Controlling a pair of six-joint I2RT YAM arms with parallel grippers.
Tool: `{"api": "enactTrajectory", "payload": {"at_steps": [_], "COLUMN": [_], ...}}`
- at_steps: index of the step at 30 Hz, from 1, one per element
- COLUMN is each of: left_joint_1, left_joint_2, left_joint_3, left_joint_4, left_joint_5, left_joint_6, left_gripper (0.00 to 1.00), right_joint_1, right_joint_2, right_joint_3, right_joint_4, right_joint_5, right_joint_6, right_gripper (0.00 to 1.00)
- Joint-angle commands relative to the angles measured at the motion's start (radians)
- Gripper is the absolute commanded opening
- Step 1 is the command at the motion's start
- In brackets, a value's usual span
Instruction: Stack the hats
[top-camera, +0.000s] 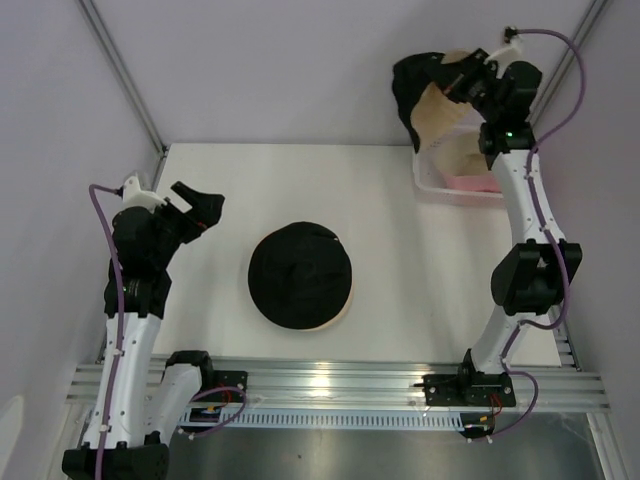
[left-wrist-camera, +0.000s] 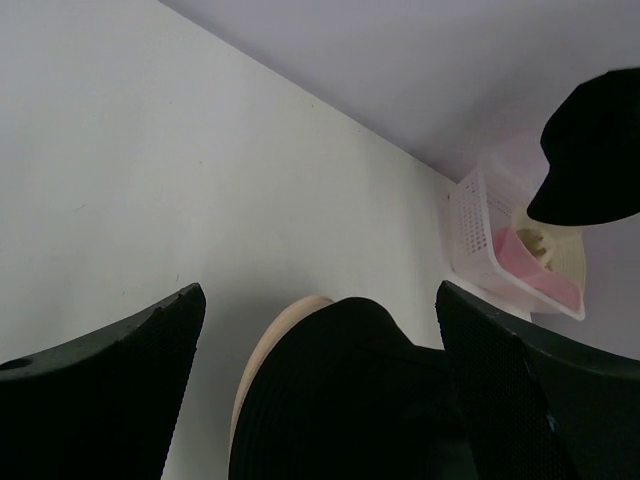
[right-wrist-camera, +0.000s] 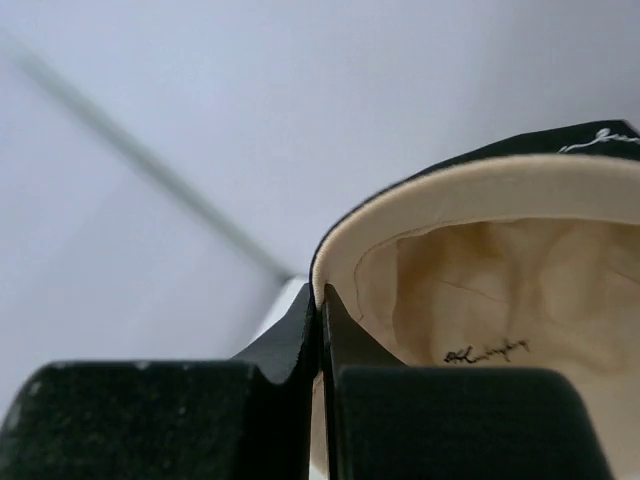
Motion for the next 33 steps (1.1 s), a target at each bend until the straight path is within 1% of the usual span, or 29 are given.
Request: {"api": "enactTrajectory", "payload": {"at_steps": [1, 2, 3, 4, 5, 7, 8, 9, 10, 13, 15, 17, 18, 19, 21, 22, 23, 25, 26, 29, 31, 33], "left_joint_1": [0.001, -0.001, -0.002, -0.002, -0.005, -0.004, -0.005, -0.004, -0.005, -0.004, -0.004, -0.004, -0.004, -0.002, 0.005, 0.018, 0.024, 0.033, 0.033, 0.034, 0.034, 0.033], "left_joint_2": [-0.065, -0.086, -0.095, -0.103, -0.111, -0.135, -0.143, -0.158, -0.166, -0.187, -0.192, -0.203, -0.212, -0.242, -0.285, -0.307, -0.35, -0.368, -0.368, -0.338, -0.318, -0.298], "left_joint_3": [-0.044, -0.05, -0.053, -0.059, -0.059, -0.062, -0.064, -0.064, -0.062, -0.053, -0.044, -0.033, -0.033, -0.038, -0.055, -0.074, -0.084, -0.095, -0.095, -0.105, -0.133, -0.145], "left_joint_4": [0.037, 0.032, 0.029, 0.025, 0.016, 0.006, -0.004, -0.027, -0.043, -0.119, -0.155, -0.207, -0.222, -0.237, -0.236, -0.224, -0.189, -0.173, -0.167, -0.136, -0.101, -0.068], "left_joint_5": [-0.029, -0.048, -0.063, -0.078, -0.113, -0.147, -0.204, -0.235, -0.302, -0.403, -0.488, -0.534, -0.58, -0.6, -0.635, -0.64, -0.635, -0.625, -0.615, -0.545, -0.511, -0.464], "left_joint_6": [-0.028, -0.019, -0.019, -0.021, -0.031, -0.053, -0.062, -0.08, -0.091, -0.128, -0.142, -0.163, -0.173, -0.186, -0.194, -0.183, -0.176, -0.164, -0.16, -0.166, -0.183, -0.183], "left_gripper": [0.99, 1.0, 1.0, 1.0, 0.99, 0.99, 1.0, 0.99, 0.99, 0.99, 1.0, 1.0, 0.99, 0.99, 1.0, 1.0, 0.99, 1.0, 0.99, 0.99, 0.99, 0.99], "right_joint_1": [0.182, 0.266, 0.309, 0.348, 0.419, 0.486, 0.542, 0.57, 0.596, 0.671, 0.696, 0.722, 0.731, 0.741, 0.742, 0.742, 0.744, 0.747, 0.748, 0.75, 0.757, 0.77], "right_joint_2": [-0.078, -0.076, -0.072, -0.064, -0.038, -0.01, 0.011, 0.02, 0.028, 0.028, 0.011, -0.041, -0.064, -0.113, -0.173, -0.202, -0.266, -0.328, -0.38, -0.452, -0.483, -0.524], "right_joint_3": [0.097, 0.111, 0.117, 0.129, 0.164, 0.194, 0.208, 0.208, 0.208, 0.196, 0.166, 0.079, 0.042, -0.043, -0.142, -0.194, -0.29, -0.373, -0.445, -0.534, -0.565, -0.603], "right_joint_4": [0.036, 0.034, 0.033, 0.028, 0.021, 0.028, 0.037, 0.063, 0.073, 0.062, 0.054, 0.05, 0.048, 0.041, 0.036, 0.045, 0.047, 0.024, 0.018, -0.016, -0.024, -0.051], "right_joint_5": [-0.114, -0.092, -0.04, -0.022, -0.005, 0.035, 0.061, 0.07, 0.077, 0.139, 0.161, 0.164, 0.166, 0.166, 0.17, 0.166, 0.163, 0.181, 0.184, 0.161, 0.15, 0.184], "right_joint_6": [0.041, 0.037, 0.037, 0.032, 0.032, 0.046, 0.072, 0.089, 0.096, 0.119, 0.127, 0.127, 0.124, 0.117, 0.119, 0.123, 0.11, 0.092, 0.084, 0.106, 0.109, 0.095], "right_gripper": [0.0, 0.0, 0.0, 0.0, 0.0, 0.0, 0.0, 0.0, 0.0, 0.0, 0.0, 0.0, 0.0, 0.0, 0.0, 0.0, 0.0, 0.0, 0.0, 0.0, 0.0, 0.0]}}
